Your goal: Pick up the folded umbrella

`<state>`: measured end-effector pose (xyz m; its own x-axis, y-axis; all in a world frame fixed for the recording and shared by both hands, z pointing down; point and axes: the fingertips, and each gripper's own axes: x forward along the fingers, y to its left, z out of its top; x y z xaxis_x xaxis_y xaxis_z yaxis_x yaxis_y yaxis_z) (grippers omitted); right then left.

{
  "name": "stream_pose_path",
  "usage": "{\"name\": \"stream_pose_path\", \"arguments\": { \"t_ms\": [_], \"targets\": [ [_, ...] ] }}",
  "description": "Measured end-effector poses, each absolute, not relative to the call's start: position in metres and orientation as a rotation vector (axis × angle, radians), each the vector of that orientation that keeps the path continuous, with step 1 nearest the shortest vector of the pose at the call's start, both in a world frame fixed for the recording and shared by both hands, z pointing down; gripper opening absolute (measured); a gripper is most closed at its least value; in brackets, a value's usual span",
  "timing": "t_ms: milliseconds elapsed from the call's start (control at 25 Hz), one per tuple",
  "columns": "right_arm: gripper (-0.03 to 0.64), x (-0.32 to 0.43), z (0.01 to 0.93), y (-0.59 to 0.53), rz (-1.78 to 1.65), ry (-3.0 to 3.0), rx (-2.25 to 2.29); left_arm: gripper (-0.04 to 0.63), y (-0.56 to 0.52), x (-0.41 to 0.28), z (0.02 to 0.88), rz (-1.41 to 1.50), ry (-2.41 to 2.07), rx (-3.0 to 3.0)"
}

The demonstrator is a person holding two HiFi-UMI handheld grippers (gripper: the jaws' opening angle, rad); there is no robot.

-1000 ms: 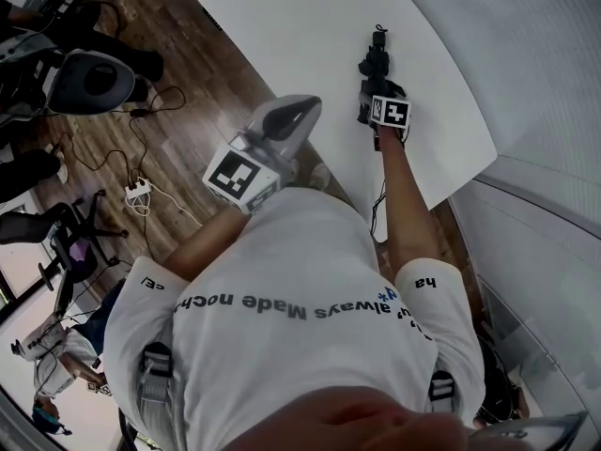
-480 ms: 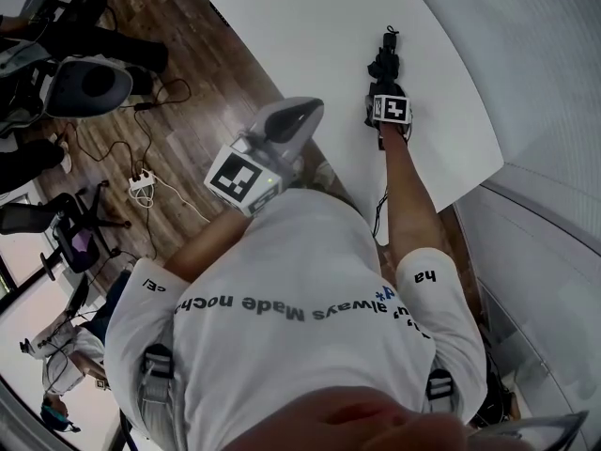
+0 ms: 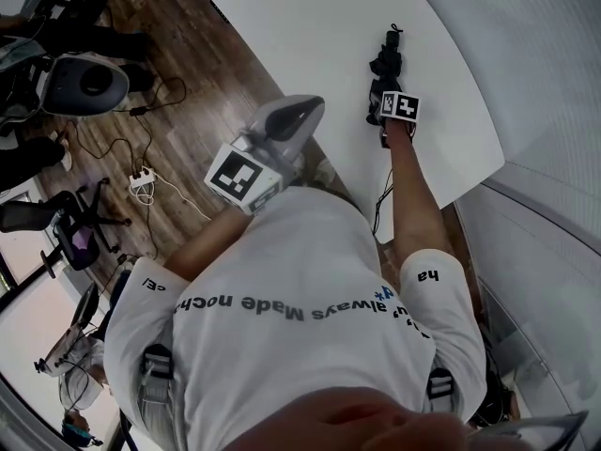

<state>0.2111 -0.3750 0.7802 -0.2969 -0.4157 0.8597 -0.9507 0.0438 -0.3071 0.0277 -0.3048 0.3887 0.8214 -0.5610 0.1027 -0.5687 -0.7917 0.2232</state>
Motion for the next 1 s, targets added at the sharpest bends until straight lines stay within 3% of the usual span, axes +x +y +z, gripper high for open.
{"name": "stream_pose_path", "arguments": {
  "t_ms": [280,1000],
  "targets": [
    [0.236,0.206,0.736,-0.361,1.292,-1.905,1.538,0.003,-0.290,0.016,0.381,0.029,-0.876,2.771],
    [0.236,0.180,0.469,-0.318,0.598,-2.432,1.693,0.003,-0.293,0.038,0.367,0.017,-0.826,2.808]
  ]
}}
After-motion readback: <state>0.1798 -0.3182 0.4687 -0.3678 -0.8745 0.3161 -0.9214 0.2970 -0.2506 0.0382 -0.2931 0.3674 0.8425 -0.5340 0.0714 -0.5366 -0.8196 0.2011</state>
